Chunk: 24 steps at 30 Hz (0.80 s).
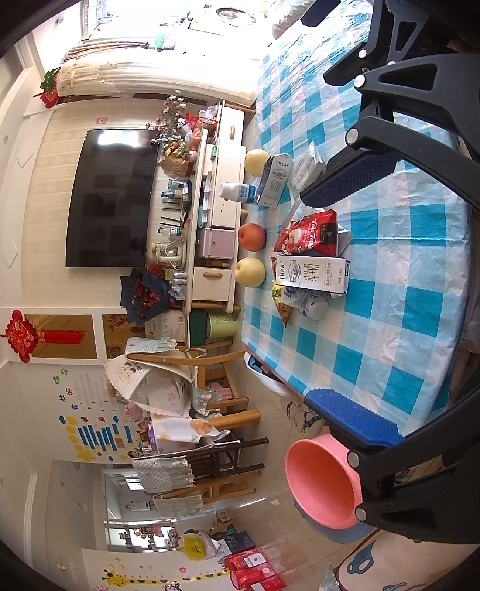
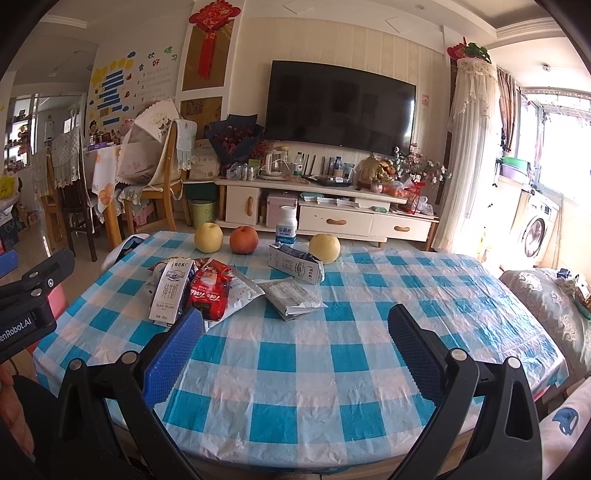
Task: Collect trash
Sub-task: 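Move both grippers toward the pile of packages on the table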
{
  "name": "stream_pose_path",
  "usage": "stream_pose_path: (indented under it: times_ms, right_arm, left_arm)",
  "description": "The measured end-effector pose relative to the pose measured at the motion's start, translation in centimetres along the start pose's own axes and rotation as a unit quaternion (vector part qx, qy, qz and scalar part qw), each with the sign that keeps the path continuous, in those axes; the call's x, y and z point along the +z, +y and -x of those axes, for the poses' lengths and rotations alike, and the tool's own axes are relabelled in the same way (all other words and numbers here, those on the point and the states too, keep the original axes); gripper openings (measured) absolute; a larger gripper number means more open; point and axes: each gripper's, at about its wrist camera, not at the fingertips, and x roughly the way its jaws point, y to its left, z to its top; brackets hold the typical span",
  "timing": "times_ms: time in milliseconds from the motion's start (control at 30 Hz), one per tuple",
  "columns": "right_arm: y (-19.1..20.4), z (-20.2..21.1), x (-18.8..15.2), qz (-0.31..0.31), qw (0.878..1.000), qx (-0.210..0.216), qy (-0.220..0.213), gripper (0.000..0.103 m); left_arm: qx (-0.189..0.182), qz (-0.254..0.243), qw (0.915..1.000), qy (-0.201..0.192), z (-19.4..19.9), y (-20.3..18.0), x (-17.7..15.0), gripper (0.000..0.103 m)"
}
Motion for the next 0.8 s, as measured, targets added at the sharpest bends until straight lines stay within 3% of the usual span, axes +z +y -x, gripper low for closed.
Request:
stream_pose_path:
  times_ms: [500,800]
  right_arm:
    - [-0.4,-2.1,-0.5,-0.002,1.0,0.002,0.025,0.099]
    - [-2.2,-4.3,-0.7,-0.036,0.997,0.026,0.062,0.099]
  left_arm:
    - [-0.018,0.003,0.9995,0.025,-3.3,-0.5,-2.1,0.099]
    - [-0.061,-0.024,0.9964,0.053,-7.2,-1.4,-3.9,0.099]
